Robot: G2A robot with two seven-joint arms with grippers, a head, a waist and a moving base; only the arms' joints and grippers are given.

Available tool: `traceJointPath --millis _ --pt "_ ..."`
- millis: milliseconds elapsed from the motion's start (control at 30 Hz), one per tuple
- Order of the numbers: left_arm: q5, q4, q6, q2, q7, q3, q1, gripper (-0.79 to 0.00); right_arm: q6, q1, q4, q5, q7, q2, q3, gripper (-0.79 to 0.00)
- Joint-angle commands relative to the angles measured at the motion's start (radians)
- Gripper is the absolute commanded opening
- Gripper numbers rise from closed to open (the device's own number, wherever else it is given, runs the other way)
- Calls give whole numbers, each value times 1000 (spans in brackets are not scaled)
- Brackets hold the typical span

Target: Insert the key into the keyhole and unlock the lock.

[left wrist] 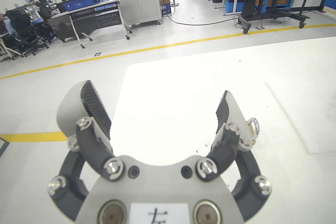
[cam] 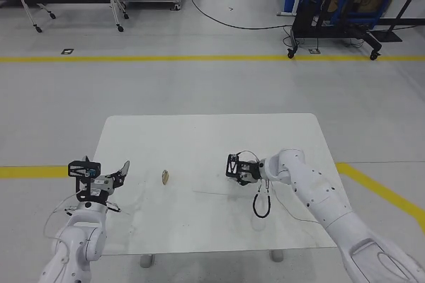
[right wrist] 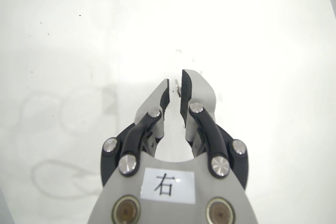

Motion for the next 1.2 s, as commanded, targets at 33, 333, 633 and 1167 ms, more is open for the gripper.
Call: traceJointPath --millis 33,333,633,1167 --pt "0 0 0 0 0 0 0 0 -25 1 -2 16 -22 9 24 -785" --pt "0 0 0 0 0 0 0 0 -42 -144 -179 81 -116 81 231 -785" --pt "0 0 0 0 0 0 0 0 -56 -234 -110 622 -241 91 301 -785" --pt "0 0 0 0 0 0 0 0 -56 -217 -49 965 -178 95 211 -785"
